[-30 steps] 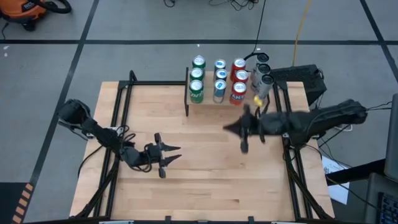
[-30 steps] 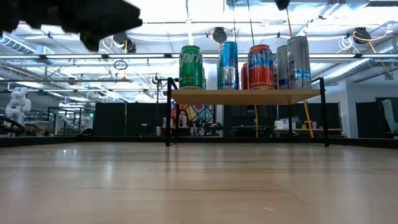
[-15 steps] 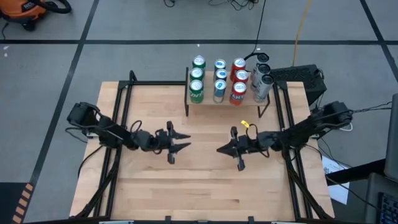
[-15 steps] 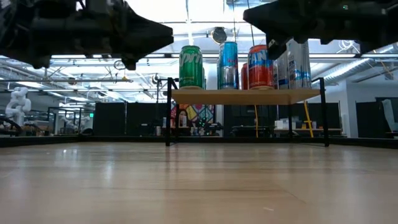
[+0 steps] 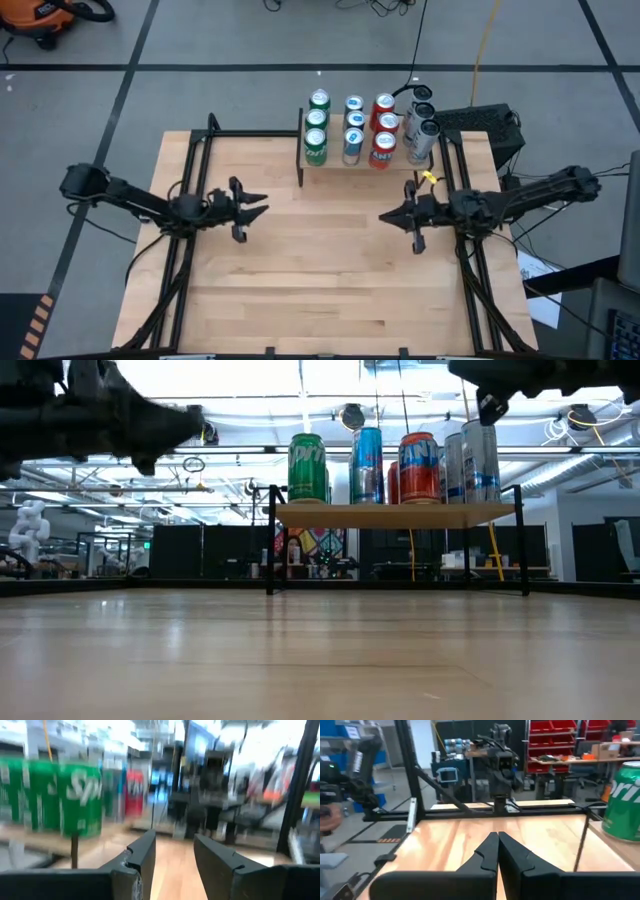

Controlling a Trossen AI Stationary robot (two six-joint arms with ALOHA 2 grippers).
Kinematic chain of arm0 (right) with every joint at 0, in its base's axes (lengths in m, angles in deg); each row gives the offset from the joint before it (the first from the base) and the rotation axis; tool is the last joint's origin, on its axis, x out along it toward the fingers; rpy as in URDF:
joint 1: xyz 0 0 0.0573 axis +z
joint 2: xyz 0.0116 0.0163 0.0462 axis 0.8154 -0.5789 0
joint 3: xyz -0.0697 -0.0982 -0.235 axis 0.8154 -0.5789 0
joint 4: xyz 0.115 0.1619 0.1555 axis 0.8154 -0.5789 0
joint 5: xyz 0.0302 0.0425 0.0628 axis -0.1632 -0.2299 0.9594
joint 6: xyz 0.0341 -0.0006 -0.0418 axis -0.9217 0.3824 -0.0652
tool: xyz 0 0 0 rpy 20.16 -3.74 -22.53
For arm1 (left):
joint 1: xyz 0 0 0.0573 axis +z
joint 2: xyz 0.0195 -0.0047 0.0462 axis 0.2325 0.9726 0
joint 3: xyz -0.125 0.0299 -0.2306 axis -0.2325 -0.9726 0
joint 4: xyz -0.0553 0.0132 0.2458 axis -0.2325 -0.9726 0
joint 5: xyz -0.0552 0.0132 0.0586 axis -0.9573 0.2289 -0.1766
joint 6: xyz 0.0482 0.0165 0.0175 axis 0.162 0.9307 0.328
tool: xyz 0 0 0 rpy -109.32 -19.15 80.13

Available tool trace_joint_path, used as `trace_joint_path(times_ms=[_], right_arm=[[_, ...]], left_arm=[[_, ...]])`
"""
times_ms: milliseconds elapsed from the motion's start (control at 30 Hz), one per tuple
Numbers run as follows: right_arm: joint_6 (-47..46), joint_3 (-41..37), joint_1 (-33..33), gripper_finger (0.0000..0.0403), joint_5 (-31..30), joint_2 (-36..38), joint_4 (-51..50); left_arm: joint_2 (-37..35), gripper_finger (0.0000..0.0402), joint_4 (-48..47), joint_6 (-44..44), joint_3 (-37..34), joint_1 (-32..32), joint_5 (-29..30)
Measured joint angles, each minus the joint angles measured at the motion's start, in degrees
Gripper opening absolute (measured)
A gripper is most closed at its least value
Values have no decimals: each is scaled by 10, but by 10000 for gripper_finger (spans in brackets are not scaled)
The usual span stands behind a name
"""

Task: Place canned beverage on shelf
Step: Return to Home Position

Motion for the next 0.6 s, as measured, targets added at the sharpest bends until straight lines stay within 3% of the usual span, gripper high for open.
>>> trace_joint_path(times_ms=[133, 300, 600], right_arm=[[2, -49, 17, 0, -2, 7, 80], [8, -120, 28, 0, -29, 6, 168], [13, -150, 28, 0, -30, 81, 128]], left_arm=[[-36, 138, -103, -10, 0, -1, 1], [-75, 138, -115, -11, 0, -1, 6], [-260, 138, -304, -14, 0, -1, 26]])
